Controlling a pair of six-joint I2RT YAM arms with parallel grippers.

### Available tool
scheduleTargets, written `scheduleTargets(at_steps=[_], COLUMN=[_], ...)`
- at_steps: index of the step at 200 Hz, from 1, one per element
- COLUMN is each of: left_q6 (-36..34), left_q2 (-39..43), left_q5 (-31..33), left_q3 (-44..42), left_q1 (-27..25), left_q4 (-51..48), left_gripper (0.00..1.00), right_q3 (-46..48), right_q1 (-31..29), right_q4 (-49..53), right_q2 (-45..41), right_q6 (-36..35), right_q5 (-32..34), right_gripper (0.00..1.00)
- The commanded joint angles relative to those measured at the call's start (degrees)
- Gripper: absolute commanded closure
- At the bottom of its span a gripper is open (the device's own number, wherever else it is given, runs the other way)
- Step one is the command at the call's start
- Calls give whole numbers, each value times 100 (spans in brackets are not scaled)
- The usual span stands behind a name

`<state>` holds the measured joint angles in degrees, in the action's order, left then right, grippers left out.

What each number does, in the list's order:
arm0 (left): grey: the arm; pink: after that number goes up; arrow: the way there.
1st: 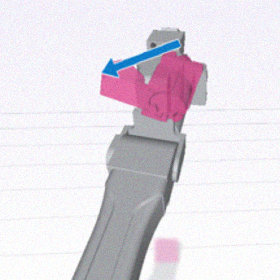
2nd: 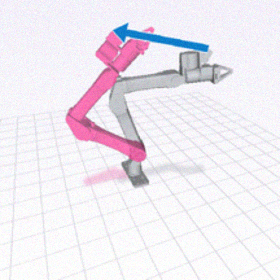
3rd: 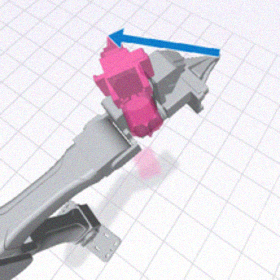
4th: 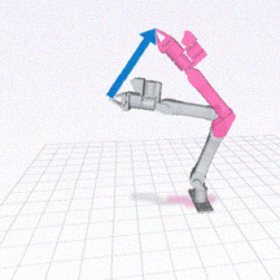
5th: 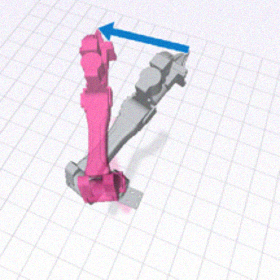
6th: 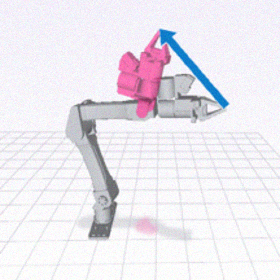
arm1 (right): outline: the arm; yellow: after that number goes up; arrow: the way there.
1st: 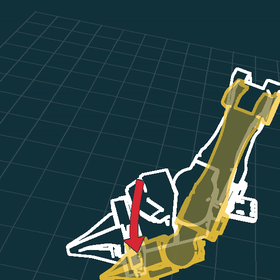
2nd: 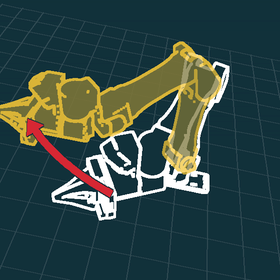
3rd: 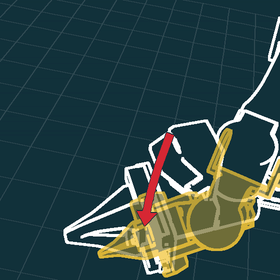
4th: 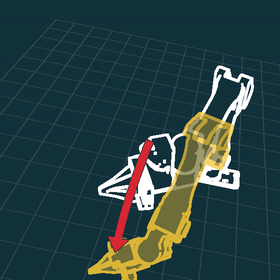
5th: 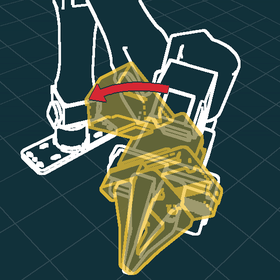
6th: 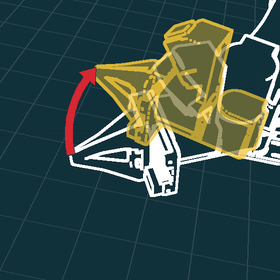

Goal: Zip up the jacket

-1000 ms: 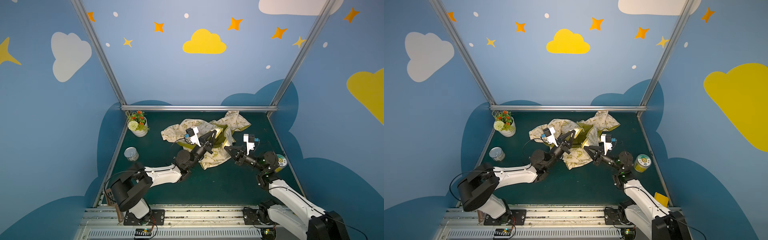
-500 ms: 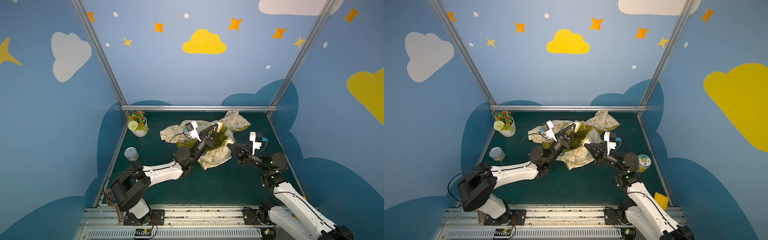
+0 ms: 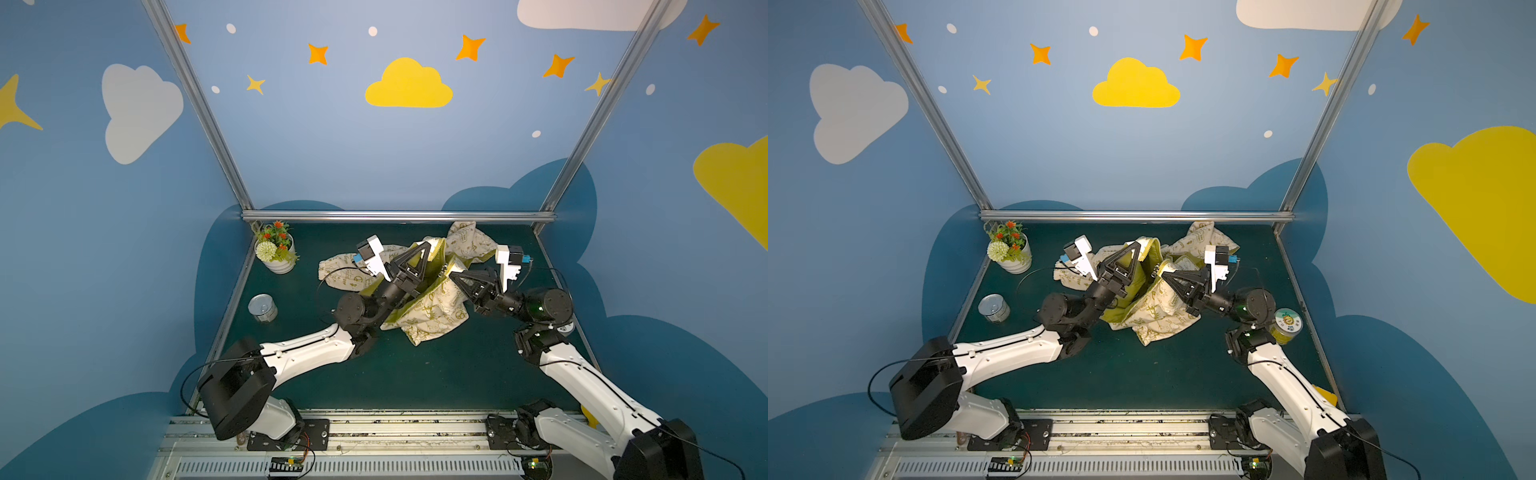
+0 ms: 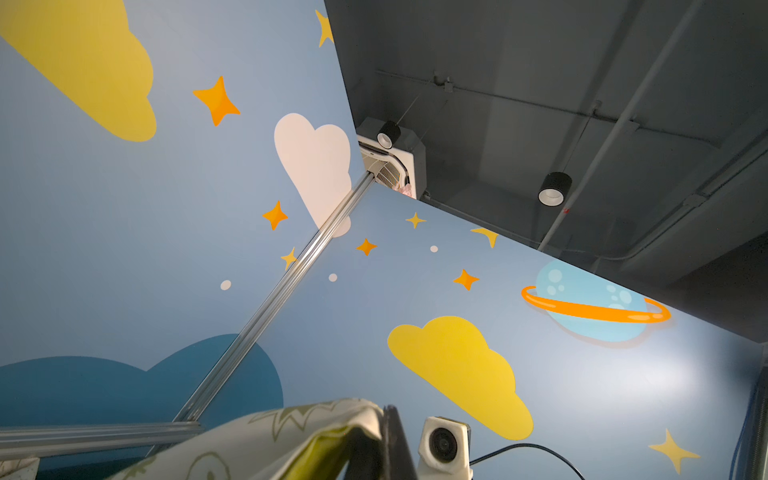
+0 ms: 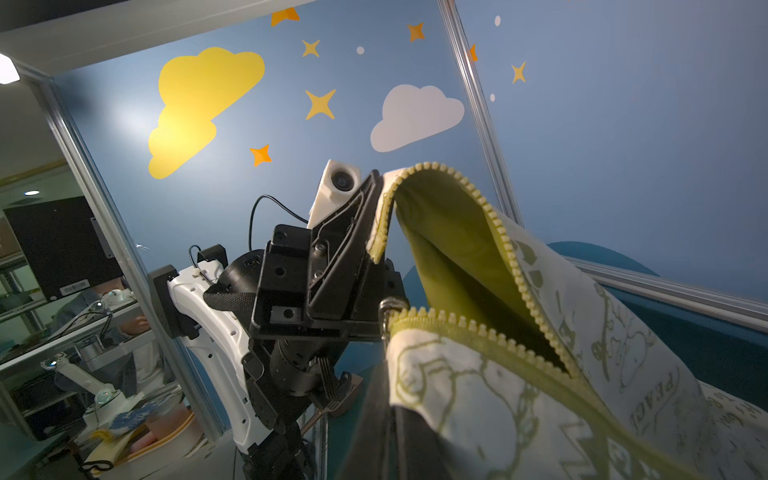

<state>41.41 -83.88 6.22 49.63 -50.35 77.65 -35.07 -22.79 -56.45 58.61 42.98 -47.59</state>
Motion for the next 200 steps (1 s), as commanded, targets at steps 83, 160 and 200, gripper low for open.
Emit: scheduleTargets(at_steps=[83,160,200], left_q6=[-221,-225,-236], left_q2=[203,205,281], left_q5=[-396,-375,-331], left_q3=[310,347,302], left_q1=[21,21,21], left_q4=[241,238,241], left_gripper=[97,97,97], right_q3=[-532,-589,-598], right_q1=[-395,-396,-404], right_q4=[-332,-646,-701], right_q2=[19,317,379], right_q6=[-237,123,162], right_q5=[-94,-32,-39], right_gripper=[100,100,100])
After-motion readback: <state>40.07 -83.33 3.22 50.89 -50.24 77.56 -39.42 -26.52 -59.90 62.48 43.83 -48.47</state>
